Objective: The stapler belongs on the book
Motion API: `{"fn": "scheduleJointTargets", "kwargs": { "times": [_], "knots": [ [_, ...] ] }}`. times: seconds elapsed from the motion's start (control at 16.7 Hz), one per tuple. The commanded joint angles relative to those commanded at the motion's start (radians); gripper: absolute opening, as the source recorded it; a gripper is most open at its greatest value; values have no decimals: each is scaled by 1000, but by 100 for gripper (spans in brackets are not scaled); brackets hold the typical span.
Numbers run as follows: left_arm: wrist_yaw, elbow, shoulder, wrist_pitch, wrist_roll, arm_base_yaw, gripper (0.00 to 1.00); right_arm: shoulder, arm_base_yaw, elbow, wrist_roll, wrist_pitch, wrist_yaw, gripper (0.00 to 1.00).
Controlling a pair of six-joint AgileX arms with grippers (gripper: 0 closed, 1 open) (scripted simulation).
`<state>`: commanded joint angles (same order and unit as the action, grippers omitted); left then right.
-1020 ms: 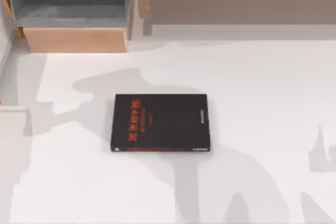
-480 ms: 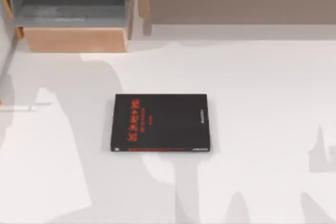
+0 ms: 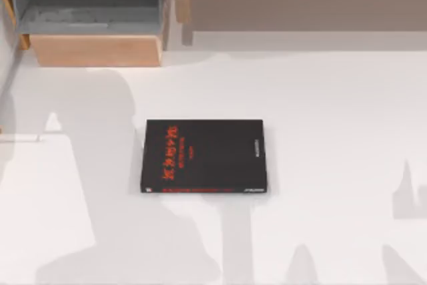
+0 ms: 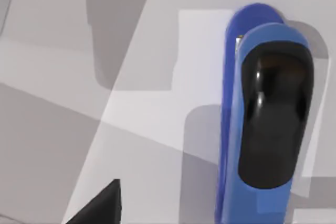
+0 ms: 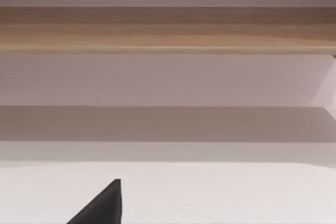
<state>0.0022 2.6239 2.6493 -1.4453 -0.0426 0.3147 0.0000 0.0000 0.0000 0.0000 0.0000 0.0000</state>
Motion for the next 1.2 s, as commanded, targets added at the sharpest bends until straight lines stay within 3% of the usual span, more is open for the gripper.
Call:
{"fn": "scheduleJointTargets", "kwargs": {
  "times": [0.72,1.2],
  "knots": [
    [6,-2,-81,-80,35,33,100,0,0,0,0,0,0,100],
    [1,-144,-49,97,14,16,100,0,0,0,0,0,0,100]
  ]
}}
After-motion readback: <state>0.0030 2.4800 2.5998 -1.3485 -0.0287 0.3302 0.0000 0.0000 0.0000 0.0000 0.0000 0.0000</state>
